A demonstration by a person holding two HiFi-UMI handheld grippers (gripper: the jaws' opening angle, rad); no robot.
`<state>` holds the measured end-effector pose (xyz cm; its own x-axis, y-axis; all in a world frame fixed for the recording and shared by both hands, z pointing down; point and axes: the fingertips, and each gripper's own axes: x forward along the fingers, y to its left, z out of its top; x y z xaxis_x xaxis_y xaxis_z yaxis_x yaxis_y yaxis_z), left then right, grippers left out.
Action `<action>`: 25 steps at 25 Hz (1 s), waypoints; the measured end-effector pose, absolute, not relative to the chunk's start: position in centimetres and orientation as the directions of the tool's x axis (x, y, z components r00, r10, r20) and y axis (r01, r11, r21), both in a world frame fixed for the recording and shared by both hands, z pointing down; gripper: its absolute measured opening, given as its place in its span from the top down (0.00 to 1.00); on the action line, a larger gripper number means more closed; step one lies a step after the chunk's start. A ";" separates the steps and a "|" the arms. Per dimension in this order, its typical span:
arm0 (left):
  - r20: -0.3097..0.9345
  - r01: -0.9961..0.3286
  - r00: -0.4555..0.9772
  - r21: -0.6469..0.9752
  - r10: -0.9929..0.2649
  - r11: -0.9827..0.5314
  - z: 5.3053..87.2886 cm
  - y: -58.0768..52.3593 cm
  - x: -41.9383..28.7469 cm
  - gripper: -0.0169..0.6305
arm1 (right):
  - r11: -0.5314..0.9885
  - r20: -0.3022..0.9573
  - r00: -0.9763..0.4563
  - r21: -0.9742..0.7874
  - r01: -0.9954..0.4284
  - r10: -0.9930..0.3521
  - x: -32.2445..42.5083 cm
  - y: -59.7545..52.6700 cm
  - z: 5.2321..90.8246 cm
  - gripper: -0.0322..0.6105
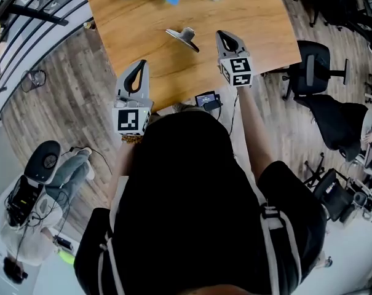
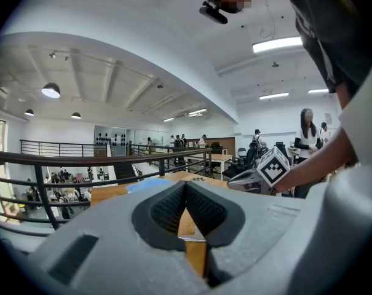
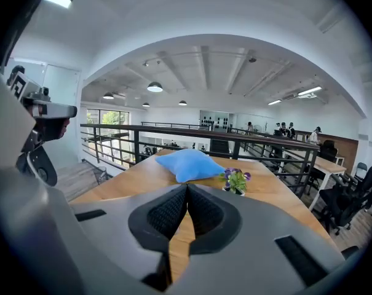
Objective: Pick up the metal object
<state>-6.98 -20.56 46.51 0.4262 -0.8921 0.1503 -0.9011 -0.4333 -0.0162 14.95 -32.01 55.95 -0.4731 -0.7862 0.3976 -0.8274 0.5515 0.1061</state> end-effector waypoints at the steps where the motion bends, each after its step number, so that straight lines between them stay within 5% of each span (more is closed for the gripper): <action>1: 0.153 -0.903 0.421 -0.017 -0.894 -0.429 46.5 -20.5 -7.1 0.97 | 0.564 0.403 -0.484 0.103 -0.819 -0.777 14.5 -32.2 56.4 0.95; 14: 0.159 -0.908 0.409 -0.021 -0.898 -0.418 46.8 -19.6 -6.5 0.97 | 0.644 0.492 -0.524 0.103 -0.758 -0.695 12.2 -32.2 62.2 0.95; 25: 0.158 -0.921 0.381 -0.023 -0.911 -0.389 46.6 -19.5 -7.2 0.97 | 0.710 0.583 -0.544 0.083 -0.699 -0.604 10.4 -32.9 66.6 0.82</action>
<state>-7.18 -19.46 46.65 0.3811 -0.9110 0.1578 -0.9209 -0.3892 -0.0231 10.36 -32.90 66.58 -0.5441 -0.6037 0.5827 -0.6992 0.7101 0.0828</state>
